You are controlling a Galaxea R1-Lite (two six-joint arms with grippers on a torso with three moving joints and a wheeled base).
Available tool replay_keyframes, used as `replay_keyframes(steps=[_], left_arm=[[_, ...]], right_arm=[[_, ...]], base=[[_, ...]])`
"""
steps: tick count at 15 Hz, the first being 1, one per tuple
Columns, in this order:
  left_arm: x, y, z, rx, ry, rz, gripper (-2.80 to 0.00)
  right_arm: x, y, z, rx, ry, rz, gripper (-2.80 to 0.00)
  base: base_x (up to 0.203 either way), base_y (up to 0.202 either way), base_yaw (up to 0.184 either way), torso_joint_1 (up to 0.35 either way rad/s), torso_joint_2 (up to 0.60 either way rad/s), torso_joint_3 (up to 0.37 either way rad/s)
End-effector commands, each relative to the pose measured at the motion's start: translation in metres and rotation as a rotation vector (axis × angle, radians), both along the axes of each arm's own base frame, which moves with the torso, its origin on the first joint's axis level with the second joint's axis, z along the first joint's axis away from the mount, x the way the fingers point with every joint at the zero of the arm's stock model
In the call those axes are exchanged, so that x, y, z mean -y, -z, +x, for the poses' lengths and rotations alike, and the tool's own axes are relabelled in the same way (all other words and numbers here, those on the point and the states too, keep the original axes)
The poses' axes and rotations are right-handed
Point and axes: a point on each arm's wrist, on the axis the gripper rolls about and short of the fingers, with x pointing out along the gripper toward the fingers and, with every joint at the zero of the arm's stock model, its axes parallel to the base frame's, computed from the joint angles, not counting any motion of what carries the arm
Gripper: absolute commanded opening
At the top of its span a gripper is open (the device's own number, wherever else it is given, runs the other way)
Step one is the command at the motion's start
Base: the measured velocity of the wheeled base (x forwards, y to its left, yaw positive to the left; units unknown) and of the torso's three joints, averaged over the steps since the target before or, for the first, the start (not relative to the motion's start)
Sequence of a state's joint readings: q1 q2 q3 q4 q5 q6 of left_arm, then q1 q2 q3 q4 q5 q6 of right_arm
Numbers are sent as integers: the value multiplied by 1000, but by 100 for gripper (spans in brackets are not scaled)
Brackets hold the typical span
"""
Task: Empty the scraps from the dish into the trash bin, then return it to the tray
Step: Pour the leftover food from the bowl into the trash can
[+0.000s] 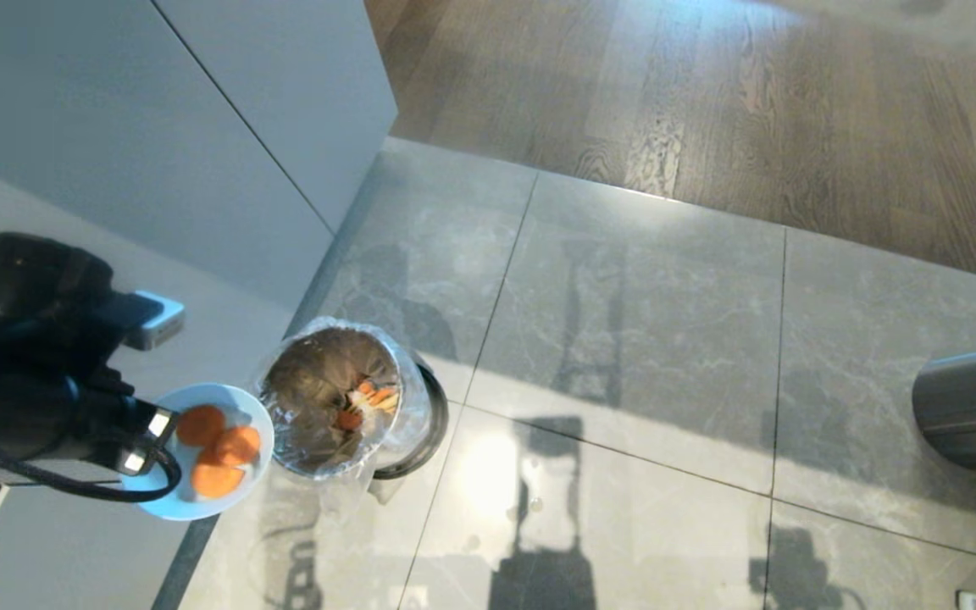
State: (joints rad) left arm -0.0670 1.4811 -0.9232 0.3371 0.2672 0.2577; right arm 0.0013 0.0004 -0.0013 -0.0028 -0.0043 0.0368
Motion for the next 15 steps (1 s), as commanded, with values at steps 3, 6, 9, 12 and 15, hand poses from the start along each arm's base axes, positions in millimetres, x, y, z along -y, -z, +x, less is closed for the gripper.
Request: replay_keyframes(steps=[3,6,9,12,15], left_arm=[[10,-6,4,82,1,54,-280],[14,-11,4,146,-11,81,-280],[16,-15,1,171,-19,89,-280],[17,-12,4,253,-46,104,-280],[24,-10,3,315,-61,133,-280]], right_arm=[[0,0,0,1,0,0,-280],[0,0,0,0,-1,0,-280],[0,0,0,1,-1,0,-280],[0,0,0,1,0,0,-280],[0,0,0,1,0,0,-280]], base=[[0,0,0,0,0,0],[0,0,0,0,0,0],[0,0,0,0,0,0],[0,0,0,0,0,0],[0,0,0,0,0,0]])
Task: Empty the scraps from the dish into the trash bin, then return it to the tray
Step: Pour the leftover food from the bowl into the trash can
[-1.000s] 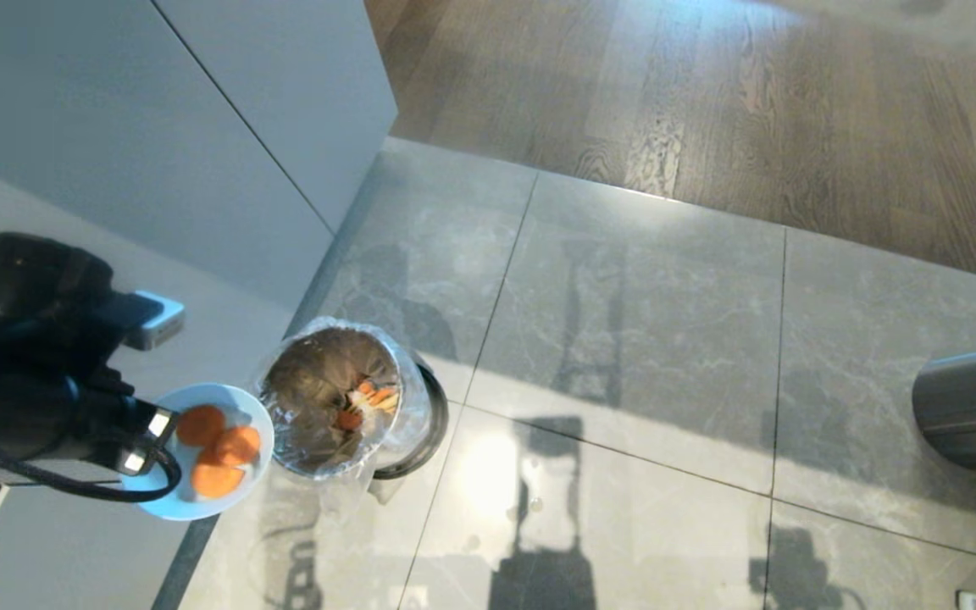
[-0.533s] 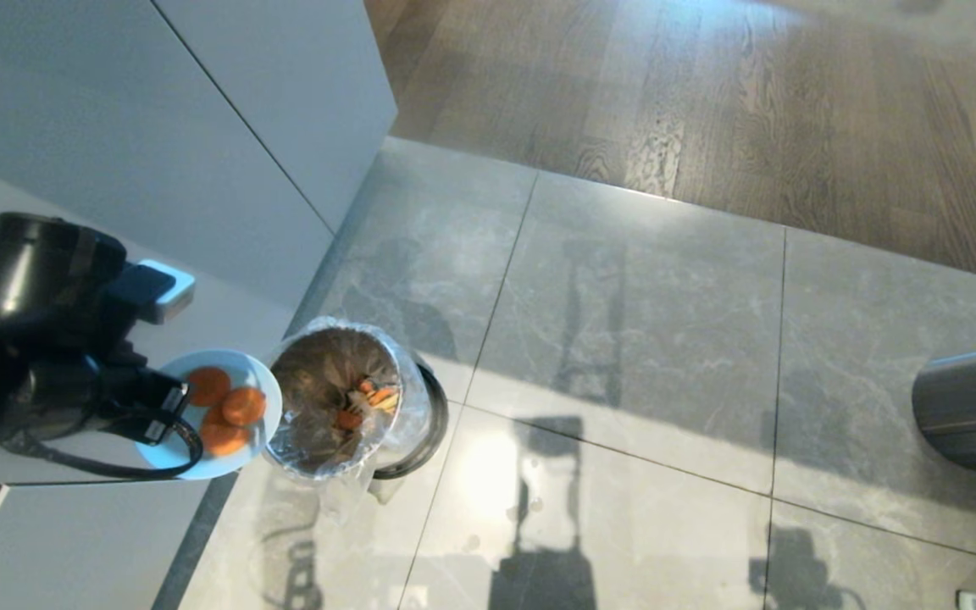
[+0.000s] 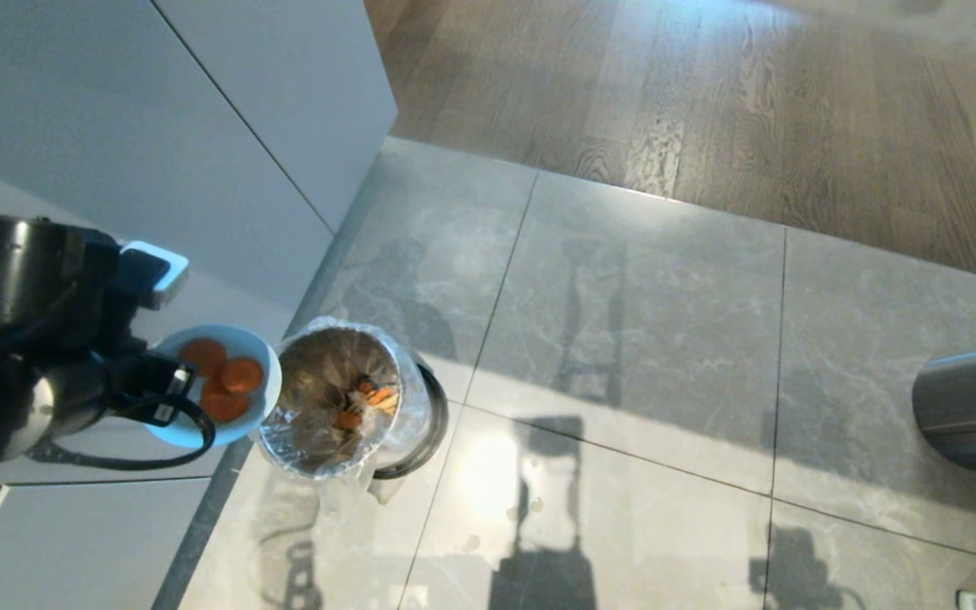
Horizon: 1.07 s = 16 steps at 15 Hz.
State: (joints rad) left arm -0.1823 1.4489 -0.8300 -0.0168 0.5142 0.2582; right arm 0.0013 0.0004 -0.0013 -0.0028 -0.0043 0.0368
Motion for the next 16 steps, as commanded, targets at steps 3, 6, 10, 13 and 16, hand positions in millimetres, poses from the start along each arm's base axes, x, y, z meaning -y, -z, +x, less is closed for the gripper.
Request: replay_keyframes(steps=[3,6,10,13,16], left_arm=[[3,2,-1,66,-1,-1,-280],[4,7,-2,97,-19,10,-280],[14,8,-4,167,-32,30,-280],[19,8,-4,216,-26,26,-280],[21,11,-7,245,-13,19,-280]], right_arm=[[0,0,0,0,0,0,-280],[0,0,0,1,0,0,-280],[0,0,0,1,0,0,-280],[0,0,0,1,0,0,-280],[0,0,0,-1,0,0,-280]], base=[[0,0,0,0,0,0],[0,0,0,0,0,0],[0,0,0,0,0,0],[0,0,0,0,0,0],[0,0,0,0,0,0]])
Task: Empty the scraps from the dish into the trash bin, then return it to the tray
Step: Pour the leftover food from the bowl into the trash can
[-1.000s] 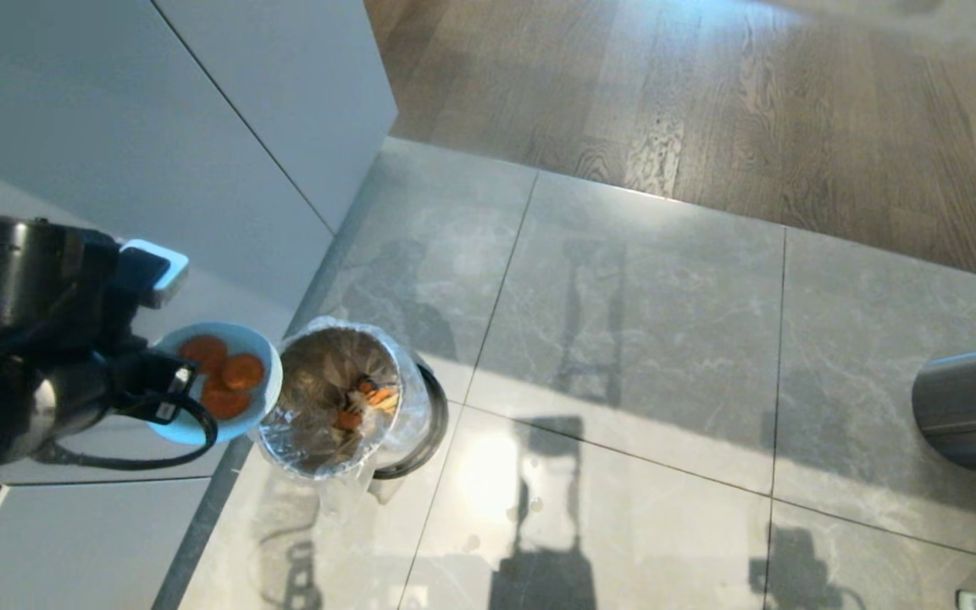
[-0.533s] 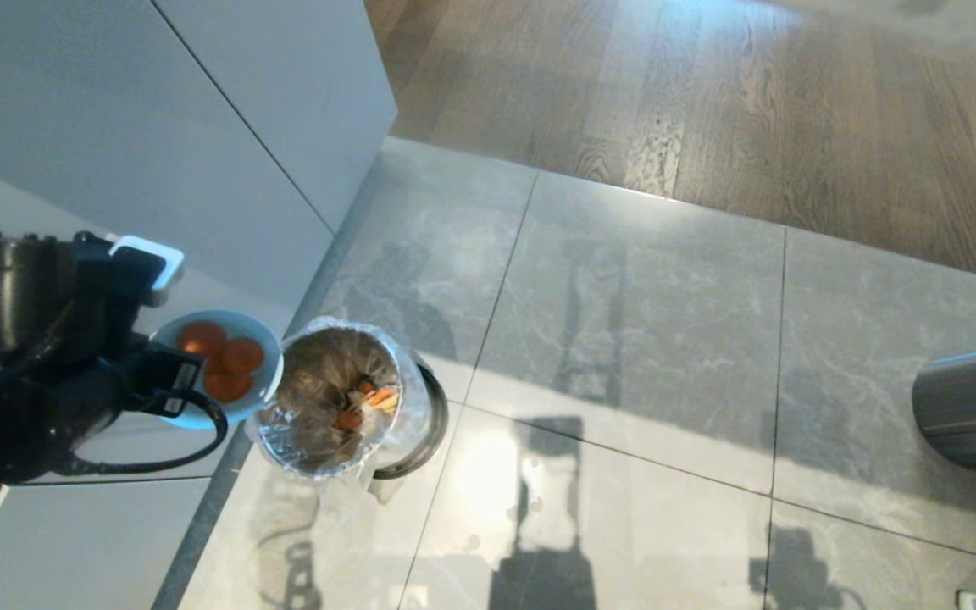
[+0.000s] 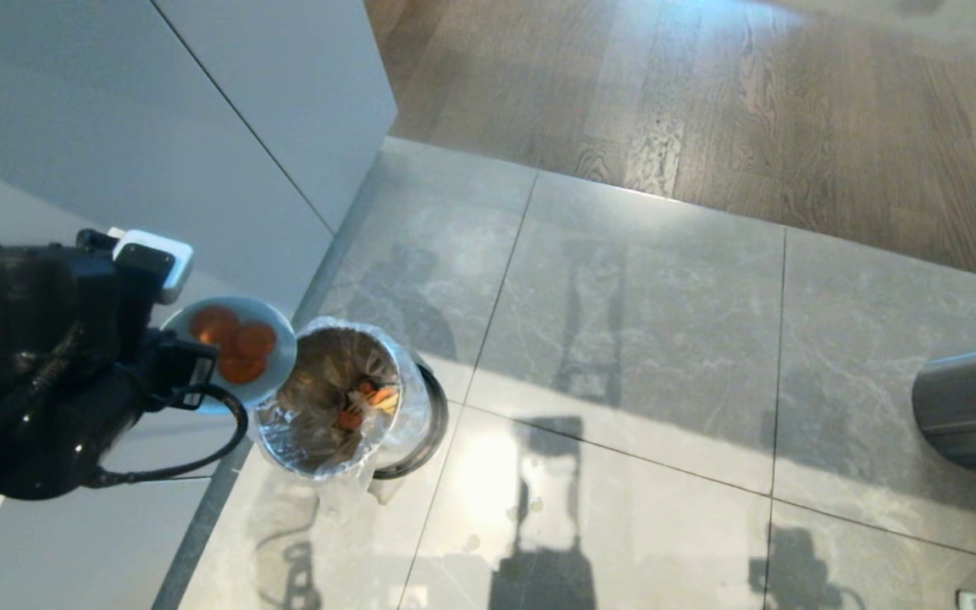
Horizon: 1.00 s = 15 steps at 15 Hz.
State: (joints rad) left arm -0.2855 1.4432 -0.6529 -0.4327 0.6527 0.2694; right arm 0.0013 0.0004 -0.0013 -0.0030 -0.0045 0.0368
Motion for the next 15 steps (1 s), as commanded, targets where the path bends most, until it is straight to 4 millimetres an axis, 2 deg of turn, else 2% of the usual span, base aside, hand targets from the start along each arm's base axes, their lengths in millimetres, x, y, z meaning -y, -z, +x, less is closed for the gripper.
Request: replay_keyframes(steps=[1,10,15], left_arm=[[1,4,-3,6,5,2,-280],[4,4,12,141,-6,83,-280],[3,3,10,191,-11,76,-280]], right_arm=[[0,0,0,1,0,0,-280],[0,0,0,1,0,0,-280],[0,0,0,-1,0,0,-280]], base=[[0,0,0,0,0,0],[0,0,0,0,0,0],[0,0,0,0,0,0]])
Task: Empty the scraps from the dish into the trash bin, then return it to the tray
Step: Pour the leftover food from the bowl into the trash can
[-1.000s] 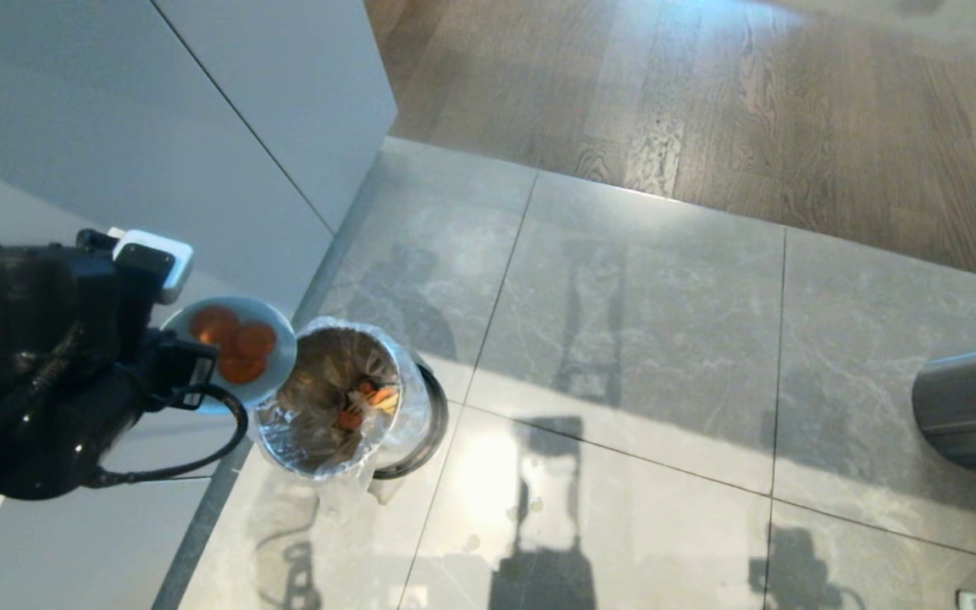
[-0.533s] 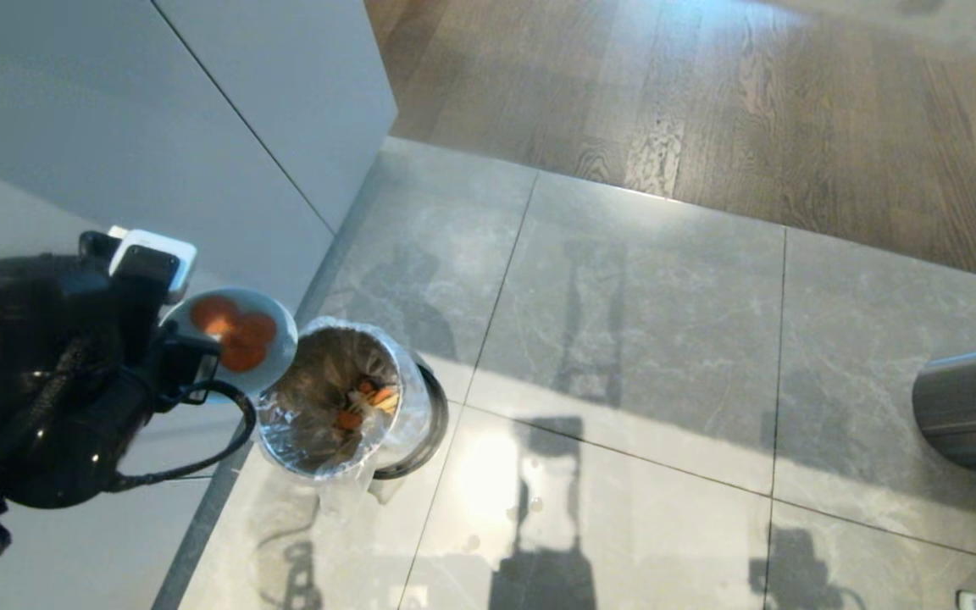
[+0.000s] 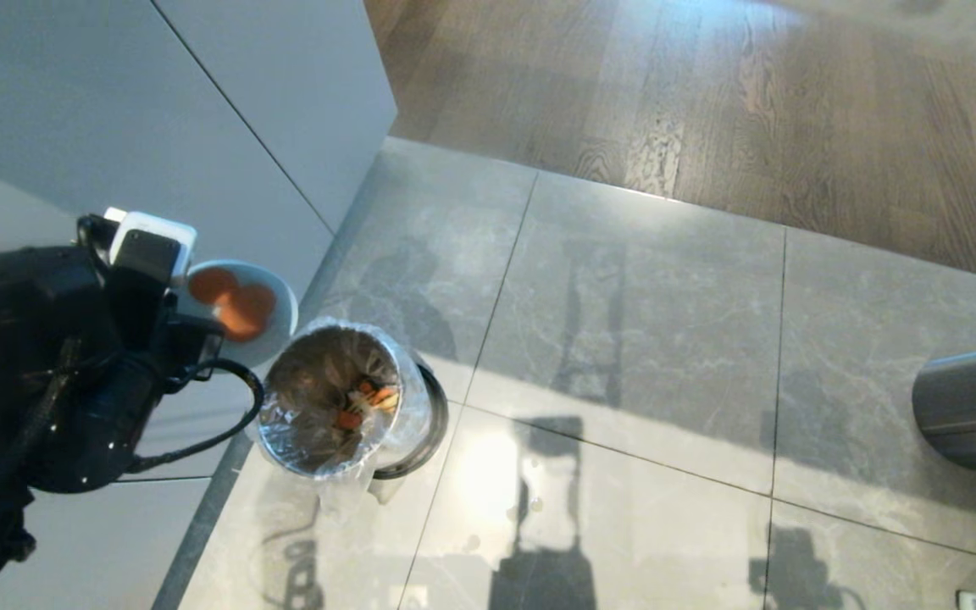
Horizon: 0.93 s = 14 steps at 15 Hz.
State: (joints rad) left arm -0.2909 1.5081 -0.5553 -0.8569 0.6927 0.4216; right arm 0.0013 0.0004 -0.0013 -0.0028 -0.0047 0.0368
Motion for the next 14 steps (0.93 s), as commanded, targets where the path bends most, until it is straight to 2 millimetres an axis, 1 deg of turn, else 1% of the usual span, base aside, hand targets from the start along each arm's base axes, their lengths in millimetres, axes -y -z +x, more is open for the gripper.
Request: replay_keyframes(steps=[1,5,7,14], left_arm=[[-1,3,-1,5,-5,0,-280],[-2,5,2,52,-11,-12,-280],[-2,8,0,67,-8,-10,-280],[0,11,5,175,44,49,-280]], right_arm=[[0,0,0,1,0,0,-280],[0,0,0,-1,0,0,-280],[0,0,0,1,0,0,-280],[0,0,0,-1,0,0,-280]], base=[[0,0,0,0,0,0],[0,0,0,0,0,0],[0,0,0,0,0,0],[0,0,0,0,0,0]])
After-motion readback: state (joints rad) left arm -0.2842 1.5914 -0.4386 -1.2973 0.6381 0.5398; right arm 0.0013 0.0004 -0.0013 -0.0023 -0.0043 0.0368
